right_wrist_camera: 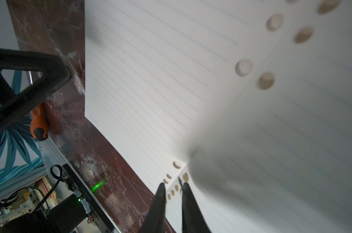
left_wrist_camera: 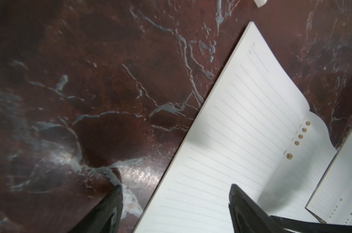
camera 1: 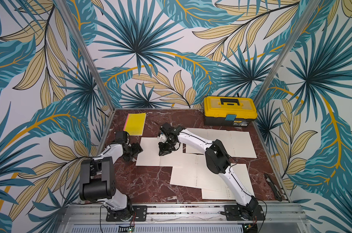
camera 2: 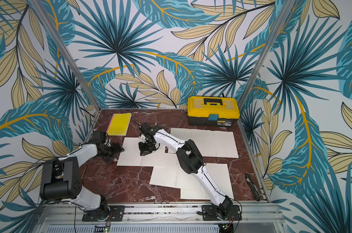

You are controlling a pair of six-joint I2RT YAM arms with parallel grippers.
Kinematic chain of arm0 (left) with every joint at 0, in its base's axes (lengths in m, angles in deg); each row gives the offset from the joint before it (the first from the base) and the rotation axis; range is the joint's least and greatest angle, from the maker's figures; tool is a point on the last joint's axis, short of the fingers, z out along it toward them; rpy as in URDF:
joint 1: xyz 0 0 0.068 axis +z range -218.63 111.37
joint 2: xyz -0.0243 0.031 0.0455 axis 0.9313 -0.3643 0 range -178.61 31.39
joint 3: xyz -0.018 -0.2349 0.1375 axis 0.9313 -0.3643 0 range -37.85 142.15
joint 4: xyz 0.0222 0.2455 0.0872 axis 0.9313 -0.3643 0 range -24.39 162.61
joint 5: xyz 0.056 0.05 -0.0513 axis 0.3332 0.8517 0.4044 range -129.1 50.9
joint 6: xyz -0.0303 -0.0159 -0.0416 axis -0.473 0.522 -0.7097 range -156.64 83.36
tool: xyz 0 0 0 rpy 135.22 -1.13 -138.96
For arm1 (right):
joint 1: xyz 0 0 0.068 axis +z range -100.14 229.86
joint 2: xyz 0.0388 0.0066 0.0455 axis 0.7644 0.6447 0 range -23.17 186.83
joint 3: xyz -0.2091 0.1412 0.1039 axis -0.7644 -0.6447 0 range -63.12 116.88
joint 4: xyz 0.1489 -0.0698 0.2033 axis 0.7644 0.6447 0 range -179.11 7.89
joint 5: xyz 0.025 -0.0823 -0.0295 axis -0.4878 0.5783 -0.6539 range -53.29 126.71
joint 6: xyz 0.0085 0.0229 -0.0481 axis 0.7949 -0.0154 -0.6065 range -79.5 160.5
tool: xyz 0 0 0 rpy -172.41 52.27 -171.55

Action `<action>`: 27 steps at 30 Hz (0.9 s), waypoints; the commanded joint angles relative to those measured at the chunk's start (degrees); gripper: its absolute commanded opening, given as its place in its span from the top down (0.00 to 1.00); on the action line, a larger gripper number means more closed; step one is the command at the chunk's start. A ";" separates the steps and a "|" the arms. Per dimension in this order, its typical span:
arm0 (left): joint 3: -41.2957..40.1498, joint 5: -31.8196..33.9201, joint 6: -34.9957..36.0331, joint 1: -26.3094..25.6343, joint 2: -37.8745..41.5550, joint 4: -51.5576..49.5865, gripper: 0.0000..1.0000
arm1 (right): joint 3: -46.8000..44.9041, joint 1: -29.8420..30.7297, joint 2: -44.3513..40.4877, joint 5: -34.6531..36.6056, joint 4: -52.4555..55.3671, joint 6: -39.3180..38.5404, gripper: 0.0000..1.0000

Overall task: Close the notebook
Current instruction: Close the notebook at the center of the board.

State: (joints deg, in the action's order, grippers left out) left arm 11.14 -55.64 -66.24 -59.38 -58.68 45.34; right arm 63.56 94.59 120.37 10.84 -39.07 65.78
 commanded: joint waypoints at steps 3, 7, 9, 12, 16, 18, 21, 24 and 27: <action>2.72 -1.48 2.08 0.51 -2.21 3.50 0.16 | -0.01 0.01 2.94 4.29 0.88 2.84 0.85; 3.91 -2.73 2.99 0.56 -3.81 4.88 0.16 | -3.98 0.01 1.91 7.47 1.25 5.45 0.86; 4.68 -3.25 3.62 0.58 -4.58 4.87 0.17 | -7.01 0.01 0.69 8.33 0.64 6.40 0.86; 5.67 -4.35 4.74 0.51 -5.67 5.21 0.16 | -11.09 0.01 -1.16 9.85 -0.44 7.32 0.87; 7.17 -5.74 6.16 0.51 -7.59 6.82 0.16 | -13.84 0.01 -2.47 9.19 -1.84 8.05 0.87; 8.21 -5.92 6.40 0.55 -8.71 7.31 0.16 | -14.35 0.01 -2.74 9.29 -1.84 8.05 0.87; 10.13 -6.54 6.87 0.50 -10.81 7.65 0.16 | -14.26 0.01 -2.83 9.10 -1.70 7.80 0.87; 12.85 -6.89 7.64 0.58 -13.28 6.18 0.16 | -14.07 0.01 -2.83 9.10 -1.57 7.77 0.87; 13.95 -7.12 8.45 0.27 -14.69 4.53 0.17 | -13.38 0.01 -2.66 9.39 -1.08 7.72 0.87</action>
State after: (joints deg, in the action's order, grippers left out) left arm 24.04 -62.17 -59.71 -59.38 -72.16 51.37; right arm 52.17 94.56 115.59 15.61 -45.84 73.10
